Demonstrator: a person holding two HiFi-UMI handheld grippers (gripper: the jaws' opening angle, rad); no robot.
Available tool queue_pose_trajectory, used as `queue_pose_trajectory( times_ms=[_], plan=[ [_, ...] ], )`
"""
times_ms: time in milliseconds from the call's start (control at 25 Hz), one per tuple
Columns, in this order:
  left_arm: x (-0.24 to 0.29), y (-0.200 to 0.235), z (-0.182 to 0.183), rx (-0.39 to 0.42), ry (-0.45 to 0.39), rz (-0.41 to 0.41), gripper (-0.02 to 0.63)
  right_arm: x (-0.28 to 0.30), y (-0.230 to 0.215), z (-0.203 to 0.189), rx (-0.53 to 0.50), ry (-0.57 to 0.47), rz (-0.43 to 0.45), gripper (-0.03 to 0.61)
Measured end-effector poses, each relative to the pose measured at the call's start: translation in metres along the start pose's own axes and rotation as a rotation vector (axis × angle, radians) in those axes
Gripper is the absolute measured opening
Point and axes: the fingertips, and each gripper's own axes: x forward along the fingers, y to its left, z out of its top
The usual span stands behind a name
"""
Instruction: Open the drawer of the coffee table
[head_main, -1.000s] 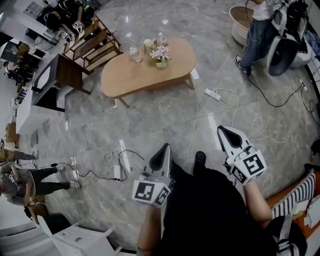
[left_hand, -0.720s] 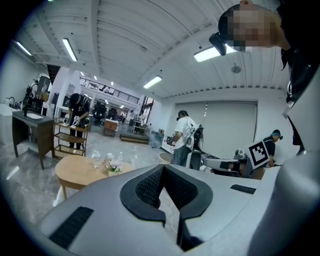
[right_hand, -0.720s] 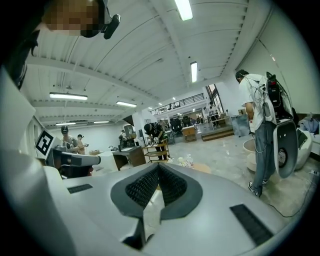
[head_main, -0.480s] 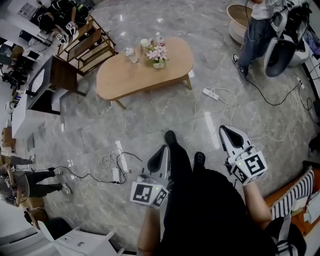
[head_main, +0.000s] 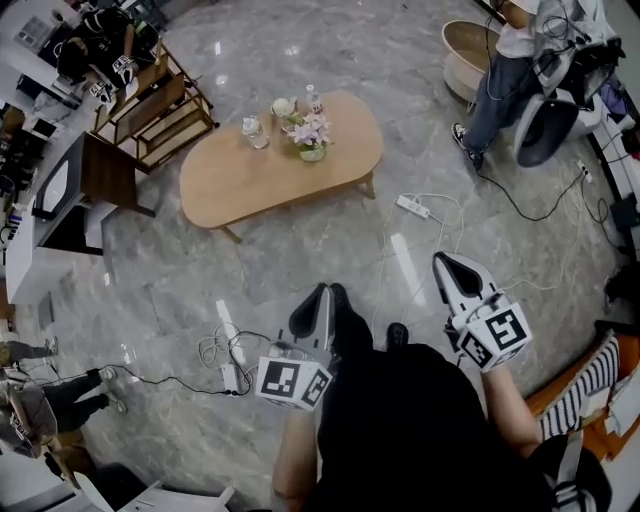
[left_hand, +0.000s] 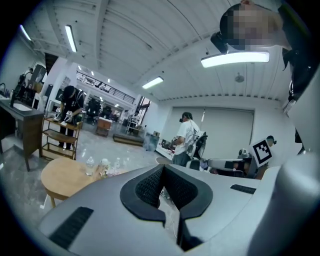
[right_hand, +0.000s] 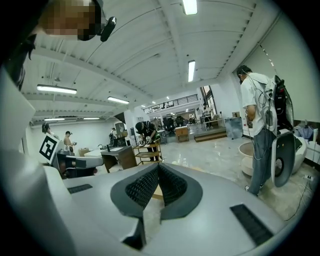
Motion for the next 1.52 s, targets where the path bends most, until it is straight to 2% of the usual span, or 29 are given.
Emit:
queue_pose_trajectory(
  times_ms=[200, 360, 560, 800, 960, 1160, 1360, 1520],
  plan=[
    [0.022, 0.046, 0.024, 0.019, 0.005, -0.063, 0.012, 0.053, 0.014, 0.025, -0.02, -0.014, -0.017, 0.012],
    [0.037, 0.083, 0.027, 0.025, 0.022, -0.107, 0.012, 0.09, 0.021, 0.027, -0.034, 0.003, -0.038, 0.012],
    [0.057, 0.126, 0.01, -0.001, 0.073, -0.134, 0.012, 0.129, 0.018, 0.01, -0.011, 0.038, -0.079, 0.012],
    [0.076, 0.156, -0.018, -0.041, 0.171, -0.155, 0.012, 0.162, 0.019, -0.015, 0.025, 0.135, -0.09, 0.012],
    [0.097, 0.169, -0.034, -0.081, 0.212, -0.146, 0.012, 0.177, 0.008, -0.027, 0.029, 0.185, -0.084, 0.012],
    [0.124, 0.171, -0.05, -0.113, 0.234, -0.116, 0.012, 0.19, -0.026, -0.046, 0.059, 0.22, -0.076, 0.012],
    [0.15, 0.171, -0.067, -0.18, 0.262, -0.061, 0.012, 0.217, -0.046, -0.068, 0.087, 0.27, 0.016, 0.012],
    [0.183, 0.179, -0.093, -0.26, 0.281, -0.011, 0.012, 0.246, -0.072, -0.102, 0.095, 0.315, 0.091, 0.012]
  ],
)
